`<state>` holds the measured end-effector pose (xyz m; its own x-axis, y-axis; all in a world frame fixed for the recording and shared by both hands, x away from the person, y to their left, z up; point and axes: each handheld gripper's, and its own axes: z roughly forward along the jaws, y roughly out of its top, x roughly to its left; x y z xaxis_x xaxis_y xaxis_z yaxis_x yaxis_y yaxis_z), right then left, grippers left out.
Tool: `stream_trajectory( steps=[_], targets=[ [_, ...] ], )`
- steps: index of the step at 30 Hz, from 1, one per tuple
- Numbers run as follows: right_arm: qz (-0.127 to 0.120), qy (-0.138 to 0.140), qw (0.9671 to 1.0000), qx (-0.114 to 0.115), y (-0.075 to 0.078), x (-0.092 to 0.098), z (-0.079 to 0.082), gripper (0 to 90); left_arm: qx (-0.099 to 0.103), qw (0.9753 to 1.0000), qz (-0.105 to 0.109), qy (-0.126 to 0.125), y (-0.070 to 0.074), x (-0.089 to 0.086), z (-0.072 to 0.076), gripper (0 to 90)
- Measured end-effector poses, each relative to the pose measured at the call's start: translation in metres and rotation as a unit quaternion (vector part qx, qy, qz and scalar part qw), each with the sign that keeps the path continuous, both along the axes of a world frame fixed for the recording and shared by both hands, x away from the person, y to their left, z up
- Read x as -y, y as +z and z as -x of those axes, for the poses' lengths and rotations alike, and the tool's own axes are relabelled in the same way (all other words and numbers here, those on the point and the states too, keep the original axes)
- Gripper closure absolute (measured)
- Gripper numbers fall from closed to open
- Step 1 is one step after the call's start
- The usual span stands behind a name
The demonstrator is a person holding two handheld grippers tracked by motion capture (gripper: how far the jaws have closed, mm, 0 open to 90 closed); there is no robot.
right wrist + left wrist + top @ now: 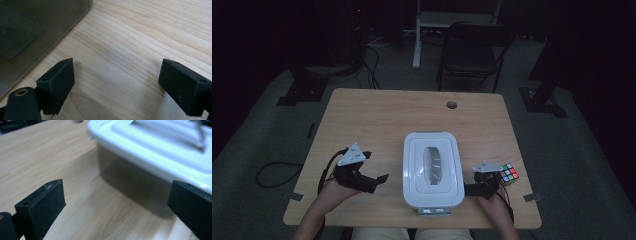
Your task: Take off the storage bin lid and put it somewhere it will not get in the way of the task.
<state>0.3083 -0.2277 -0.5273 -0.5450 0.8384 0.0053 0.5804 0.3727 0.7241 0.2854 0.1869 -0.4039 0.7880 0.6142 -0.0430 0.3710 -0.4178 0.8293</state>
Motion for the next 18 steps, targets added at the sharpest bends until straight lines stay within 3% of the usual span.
stream_trajectory(
  steps=[6,15,18],
  targets=[
    [0.000,0.000,1.0000,0.000,0.000,0.000,0.000,13.0,0.003,0.9996,0.012,-0.027,0.006,0.015,-0.001,1.9],
    [0.000,0.000,1.0000,0.000,0.000,0.000,0.000,13.0,0.003,0.9978,0.004,-0.066,0.005,0.043,-0.002,1.9],
    [0.000,0.000,1.0000,0.000,0.000,0.000,0.000,13.0,0.000,0.9972,0.015,-0.073,0.006,0.048,-0.003,2.0]
  ],
)
